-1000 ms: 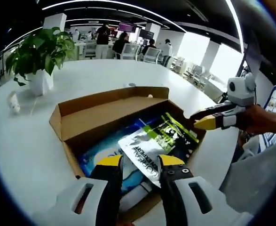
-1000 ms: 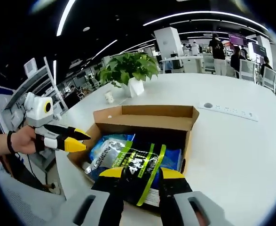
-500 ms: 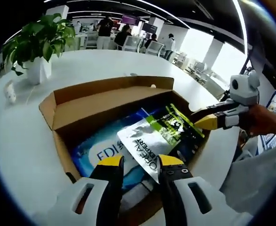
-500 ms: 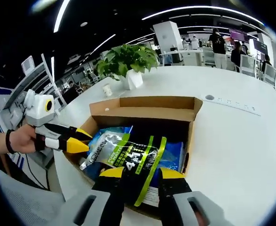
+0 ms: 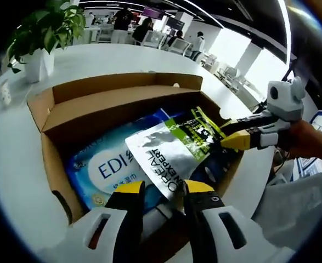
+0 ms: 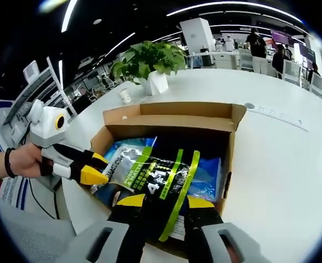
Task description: Operate the shoe box by opening the lid, removing the specified soft item, and placing it in the target area until the item is outside and the box remains undamaged.
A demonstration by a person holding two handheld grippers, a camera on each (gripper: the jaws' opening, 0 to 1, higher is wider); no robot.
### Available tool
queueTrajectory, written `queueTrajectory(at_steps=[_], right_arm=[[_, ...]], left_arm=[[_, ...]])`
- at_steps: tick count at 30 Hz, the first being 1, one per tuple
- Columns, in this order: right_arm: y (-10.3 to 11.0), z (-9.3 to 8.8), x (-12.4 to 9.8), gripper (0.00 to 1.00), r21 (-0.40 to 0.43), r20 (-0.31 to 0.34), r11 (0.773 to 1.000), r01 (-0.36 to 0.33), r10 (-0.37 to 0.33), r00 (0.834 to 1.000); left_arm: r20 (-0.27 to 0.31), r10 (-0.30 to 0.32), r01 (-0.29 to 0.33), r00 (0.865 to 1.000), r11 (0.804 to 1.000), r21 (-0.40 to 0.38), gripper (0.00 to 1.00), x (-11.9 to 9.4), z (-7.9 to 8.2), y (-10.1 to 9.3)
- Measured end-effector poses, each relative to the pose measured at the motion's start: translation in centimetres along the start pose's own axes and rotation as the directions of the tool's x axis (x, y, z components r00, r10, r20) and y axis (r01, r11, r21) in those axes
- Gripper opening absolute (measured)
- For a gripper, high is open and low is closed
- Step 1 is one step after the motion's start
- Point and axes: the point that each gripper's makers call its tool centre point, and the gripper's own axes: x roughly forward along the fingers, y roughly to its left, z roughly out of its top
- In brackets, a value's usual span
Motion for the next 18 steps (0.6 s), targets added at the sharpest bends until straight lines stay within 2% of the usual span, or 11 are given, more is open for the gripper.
queueTrajectory(at_steps=[1, 2, 4, 5, 7, 10, 18], right_arm=[[-0.2, -0.1, 0.0, 0.14, -0.007, -0.004, 1.0, 0.008, -0.008, 1.0], [-0.5, 0.0, -0.2, 0.09, -0.008, 0.0, 1.0, 0.028, -0.028, 1.0], [-0.7, 0.1, -0.4, 0.0, 0.004, 0.01, 0.999, 0.033, -0.033, 0.999], [-0.4, 0.5, -0.5, 0.0, 0.024, 0.029, 1.0, 0.019, -0.02, 0.999], [-0.3, 0.6, -0.5, 0.0, 0.022, 0.03, 1.0, 0.019, -0.019, 0.999], [-0.1, 0.7, -0.5, 0.0, 0.014, 0.033, 1.0, 0.022, -0.023, 0.999], [0.0, 1.0, -1.1, 0.0, 0.028, 0.049, 0.999, 0.017, -0.019, 0.999]], left_arm=[[0.008, -0.012, 0.012, 1.0, 1.0, -0.006, 0.16, 0.0, 0.1, -0.3], [0.013, 0.006, -0.006, 1.0, 1.0, -0.005, 0.13, 0.0, 0.2, 0.0], [0.023, 0.008, -0.008, 1.0, 1.0, 0.0, 0.02, -0.1, 0.4, 0.0], [0.025, 0.006, -0.006, 1.0, 1.0, -0.009, 0.01, 0.0, 0.4, -0.1], [0.006, 0.02, -0.02, 1.0, 1.0, -0.005, 0.01, 0.3, 0.1, 0.2], [0.012, 0.033, -0.034, 0.999, 0.999, 0.017, 0.0, 0.4, 0.2, 0.2], [0.051, 0.03, -0.03, 0.998, 1.0, 0.006, 0.0, -0.3, 1.7, 0.3]])
